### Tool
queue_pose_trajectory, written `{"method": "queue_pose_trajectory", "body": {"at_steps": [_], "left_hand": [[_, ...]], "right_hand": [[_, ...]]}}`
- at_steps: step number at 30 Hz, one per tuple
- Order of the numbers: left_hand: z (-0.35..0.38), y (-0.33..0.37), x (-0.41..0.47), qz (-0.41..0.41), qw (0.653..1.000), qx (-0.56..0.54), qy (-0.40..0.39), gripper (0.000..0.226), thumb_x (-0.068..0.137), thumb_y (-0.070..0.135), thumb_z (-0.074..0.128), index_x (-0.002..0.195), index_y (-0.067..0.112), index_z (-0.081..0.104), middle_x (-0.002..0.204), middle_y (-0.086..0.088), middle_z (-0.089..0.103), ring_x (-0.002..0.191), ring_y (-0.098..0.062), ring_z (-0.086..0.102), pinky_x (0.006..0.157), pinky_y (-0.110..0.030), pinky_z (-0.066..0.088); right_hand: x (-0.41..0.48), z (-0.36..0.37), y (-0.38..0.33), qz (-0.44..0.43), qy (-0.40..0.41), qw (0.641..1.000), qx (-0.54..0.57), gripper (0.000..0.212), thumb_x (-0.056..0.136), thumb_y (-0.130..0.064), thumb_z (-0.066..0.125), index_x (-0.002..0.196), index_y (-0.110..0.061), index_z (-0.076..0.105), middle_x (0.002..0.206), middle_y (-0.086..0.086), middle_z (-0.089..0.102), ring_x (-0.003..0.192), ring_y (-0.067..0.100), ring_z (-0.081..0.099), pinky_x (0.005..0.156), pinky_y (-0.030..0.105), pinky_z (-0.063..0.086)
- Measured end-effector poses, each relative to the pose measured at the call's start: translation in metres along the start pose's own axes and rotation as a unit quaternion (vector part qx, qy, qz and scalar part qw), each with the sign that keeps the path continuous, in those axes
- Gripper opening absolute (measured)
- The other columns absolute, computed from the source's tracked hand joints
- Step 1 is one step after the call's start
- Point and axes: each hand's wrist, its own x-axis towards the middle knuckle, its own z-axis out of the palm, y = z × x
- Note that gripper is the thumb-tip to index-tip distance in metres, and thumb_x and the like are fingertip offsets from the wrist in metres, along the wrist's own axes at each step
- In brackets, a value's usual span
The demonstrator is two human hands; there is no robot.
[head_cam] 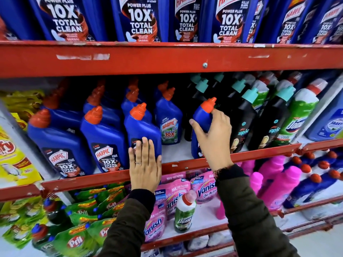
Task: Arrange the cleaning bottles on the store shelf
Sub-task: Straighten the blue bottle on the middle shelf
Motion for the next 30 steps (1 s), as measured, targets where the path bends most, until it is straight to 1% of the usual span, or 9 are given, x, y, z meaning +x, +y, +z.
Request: {"method": "queue_pose_trajectory", "body": {"at_steps": [3, 9, 14, 18, 21, 23, 26, 28, 30], "left_hand": [[-0.001, 0.0, 0.001, 0.002, 1.0, -0.003, 0.002, 0.083, 0.1, 0.03, 0.044, 0.163, 0.002, -0.004, 0.171, -0.012, -0.016, 0.16, -0.026, -0.013, 0.13, -0.048, -0.001], [-0.002, 0.0, 0.001, 0.005, 1.0, -0.003, 0.001, 0.084, 0.1, 0.029, 0.044, 0.163, 0.003, -0.005, 0.171, -0.012, -0.016, 0.16, -0.025, -0.013, 0.13, -0.048, -0.001], [-0.003, 0.0, 0.002, 0.006, 1.0, 0.0, -0.002, 0.084, 0.1, 0.029, 0.044, 0.162, 0.003, -0.007, 0.17, -0.011, -0.018, 0.159, -0.025, -0.015, 0.13, -0.048, -0.002], [-0.003, 0.0, 0.001, 0.006, 1.0, -0.003, 0.0, 0.084, 0.101, 0.029, 0.044, 0.163, 0.003, -0.006, 0.171, -0.011, -0.017, 0.159, -0.024, -0.014, 0.13, -0.047, -0.003], [-0.003, -0.001, 0.001, 0.006, 1.0, 0.002, 0.001, 0.083, 0.101, 0.029, 0.044, 0.163, 0.003, -0.004, 0.171, -0.011, -0.016, 0.16, -0.025, -0.013, 0.131, -0.047, -0.003], [-0.003, -0.001, 0.001, 0.005, 1.0, 0.0, -0.001, 0.082, 0.101, 0.029, 0.044, 0.163, 0.003, -0.003, 0.171, -0.011, -0.015, 0.16, -0.025, -0.012, 0.131, -0.047, -0.002], [-0.001, -0.002, -0.001, 0.005, 1.0, 0.001, -0.003, 0.082, 0.101, 0.03, 0.043, 0.163, 0.003, -0.003, 0.171, -0.012, -0.014, 0.16, -0.026, -0.012, 0.13, -0.048, -0.003], [0.0, -0.002, -0.002, 0.005, 1.0, -0.002, -0.003, 0.081, 0.102, 0.03, 0.043, 0.163, 0.002, -0.002, 0.171, -0.013, -0.014, 0.16, -0.026, -0.012, 0.13, -0.048, -0.003], [0.001, -0.002, -0.003, 0.004, 1.0, -0.003, -0.004, 0.079, 0.103, 0.03, 0.042, 0.163, 0.002, -0.002, 0.171, -0.013, -0.013, 0.16, -0.026, -0.011, 0.13, -0.049, -0.002]], "right_hand": [[-0.002, 0.002, -0.013, -0.017, -0.011, 0.998, 0.06, 0.045, 0.092, -0.04, 0.081, 0.114, -0.003, 0.067, 0.111, 0.014, 0.07, 0.111, 0.034, 0.059, 0.096, 0.041, 0.045], [-0.014, 0.024, -0.038, -0.035, -0.043, 0.995, 0.081, 0.046, 0.086, -0.049, 0.083, 0.11, -0.012, 0.071, 0.108, 0.005, 0.073, 0.105, 0.026, 0.061, 0.092, 0.036, 0.047], [-0.02, 0.033, -0.039, -0.041, -0.029, 0.995, 0.083, 0.049, 0.086, -0.051, 0.083, 0.113, -0.012, 0.07, 0.109, 0.003, 0.072, 0.106, 0.025, 0.06, 0.089, 0.023, 0.037], [-0.021, 0.031, -0.037, -0.053, -0.034, 0.995, 0.077, 0.053, 0.086, -0.053, 0.083, 0.115, -0.011, 0.069, 0.112, 0.003, 0.07, 0.108, 0.025, 0.06, 0.098, 0.033, 0.047], [-0.023, 0.023, -0.037, -0.058, -0.03, 0.994, 0.093, 0.061, 0.085, -0.05, 0.085, 0.128, -0.01, 0.069, 0.124, 0.004, 0.071, 0.118, 0.025, 0.062, 0.106, 0.039, 0.048], [-0.023, 0.014, -0.036, -0.056, 0.002, 0.99, 0.13, 0.063, 0.087, -0.043, 0.085, 0.136, -0.007, 0.067, 0.133, 0.006, 0.07, 0.127, 0.024, 0.062, 0.113, 0.038, 0.048], [-0.013, -0.007, -0.029, -0.062, 0.093, 0.98, 0.166, 0.049, 0.097, -0.032, 0.076, 0.137, -0.005, 0.067, 0.143, 0.01, 0.066, 0.135, 0.024, 0.06, 0.119, 0.036, 0.045], [0.0, -0.023, -0.018, -0.07, 0.16, 0.973, 0.149, 0.043, 0.101, -0.025, 0.071, 0.137, -0.003, 0.067, 0.145, 0.013, 0.063, 0.137, 0.025, 0.057, 0.12, 0.03, 0.041], [0.017, -0.039, -0.002, -0.063, 0.214, 0.967, 0.121, 0.043, 0.102, -0.021, 0.069, 0.14, -0.002, 0.064, 0.148, 0.015, 0.06, 0.14, 0.027, 0.053, 0.122, 0.03, 0.037]]}}
